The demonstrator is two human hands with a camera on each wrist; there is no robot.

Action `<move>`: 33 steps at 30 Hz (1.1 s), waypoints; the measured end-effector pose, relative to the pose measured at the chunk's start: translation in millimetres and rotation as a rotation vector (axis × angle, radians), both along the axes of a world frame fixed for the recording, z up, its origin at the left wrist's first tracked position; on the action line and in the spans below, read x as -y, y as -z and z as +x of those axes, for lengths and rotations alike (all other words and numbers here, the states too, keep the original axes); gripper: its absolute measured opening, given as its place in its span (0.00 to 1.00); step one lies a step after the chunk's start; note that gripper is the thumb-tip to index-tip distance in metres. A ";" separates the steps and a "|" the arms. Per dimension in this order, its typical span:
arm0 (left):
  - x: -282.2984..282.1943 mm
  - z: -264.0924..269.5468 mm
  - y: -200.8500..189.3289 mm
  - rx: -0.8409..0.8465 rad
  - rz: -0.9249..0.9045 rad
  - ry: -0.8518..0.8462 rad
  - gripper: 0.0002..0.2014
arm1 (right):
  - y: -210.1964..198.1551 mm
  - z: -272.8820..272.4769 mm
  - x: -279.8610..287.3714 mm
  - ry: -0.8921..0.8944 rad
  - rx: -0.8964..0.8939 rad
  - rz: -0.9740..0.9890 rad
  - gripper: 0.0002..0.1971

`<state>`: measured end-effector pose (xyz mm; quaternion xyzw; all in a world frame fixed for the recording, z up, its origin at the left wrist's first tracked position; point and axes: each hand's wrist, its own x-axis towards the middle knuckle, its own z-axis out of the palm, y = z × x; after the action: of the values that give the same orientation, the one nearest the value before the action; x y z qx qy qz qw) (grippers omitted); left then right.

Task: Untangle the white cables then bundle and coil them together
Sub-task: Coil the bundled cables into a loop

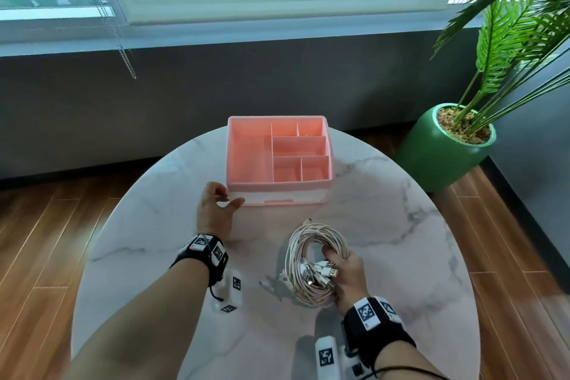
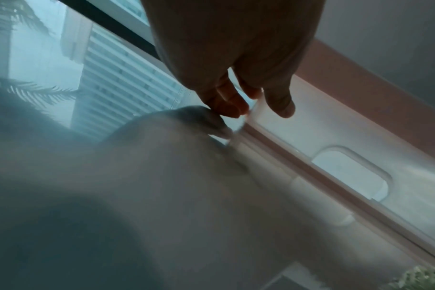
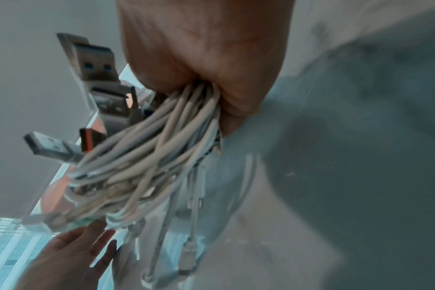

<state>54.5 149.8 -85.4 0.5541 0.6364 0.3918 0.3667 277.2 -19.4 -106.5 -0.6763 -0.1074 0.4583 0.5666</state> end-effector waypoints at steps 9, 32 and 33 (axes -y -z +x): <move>7.0 -19.4 1.8 -0.005 -0.059 0.153 0.15 | -7.8 -5.5 2.0 0.014 -0.007 -0.006 0.06; 85.7 -54.5 -5.8 -0.133 -0.007 0.500 0.20 | -118.9 -21.5 -4.5 -0.070 -0.259 0.268 0.03; 87.2 -54.5 -5.2 -0.120 -0.008 0.483 0.20 | -125.5 -24.2 -19.4 -0.053 -0.187 0.294 0.02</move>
<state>0.0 62.6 -80.2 0.7110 0.5076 0.2565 0.4135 253.0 0.0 18.9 -0.5375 -0.1380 0.5134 0.6546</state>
